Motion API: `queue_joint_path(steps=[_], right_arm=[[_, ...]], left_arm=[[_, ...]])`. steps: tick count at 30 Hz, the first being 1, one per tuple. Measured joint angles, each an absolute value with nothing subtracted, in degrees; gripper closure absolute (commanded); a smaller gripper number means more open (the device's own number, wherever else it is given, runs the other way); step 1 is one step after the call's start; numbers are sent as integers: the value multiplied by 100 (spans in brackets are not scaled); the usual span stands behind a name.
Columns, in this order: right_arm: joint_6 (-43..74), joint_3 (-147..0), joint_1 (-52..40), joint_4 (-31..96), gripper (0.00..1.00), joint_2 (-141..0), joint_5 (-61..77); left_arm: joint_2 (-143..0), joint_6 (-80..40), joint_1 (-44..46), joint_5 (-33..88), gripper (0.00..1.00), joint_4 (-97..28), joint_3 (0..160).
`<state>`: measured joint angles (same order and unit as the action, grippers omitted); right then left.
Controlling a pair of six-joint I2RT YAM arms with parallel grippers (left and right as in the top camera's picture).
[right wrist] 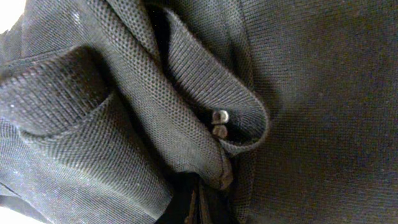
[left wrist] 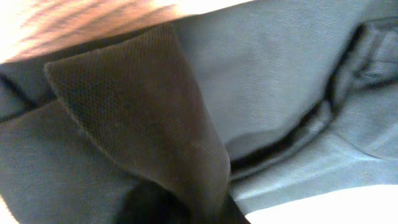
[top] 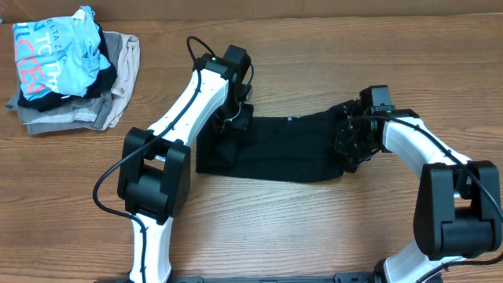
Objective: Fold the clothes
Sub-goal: 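Fold the strip's left end rightward with the left gripper toward the right gripper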
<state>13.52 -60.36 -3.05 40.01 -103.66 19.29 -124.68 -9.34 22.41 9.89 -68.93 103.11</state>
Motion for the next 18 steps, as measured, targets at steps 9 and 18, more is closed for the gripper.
queue_joint_path(steps=[9, 18], right_arm=[[1347, -6036, -305, 4003, 96, -10366, 1929], [1328, -6084, -272, 4272, 71, -10366, 1946]], left_arm=[[-12490, -917, 2200, 1494, 0, -7752, 10678], [-12488, -670, 1852, 1135, 6, -8482, 11542]])
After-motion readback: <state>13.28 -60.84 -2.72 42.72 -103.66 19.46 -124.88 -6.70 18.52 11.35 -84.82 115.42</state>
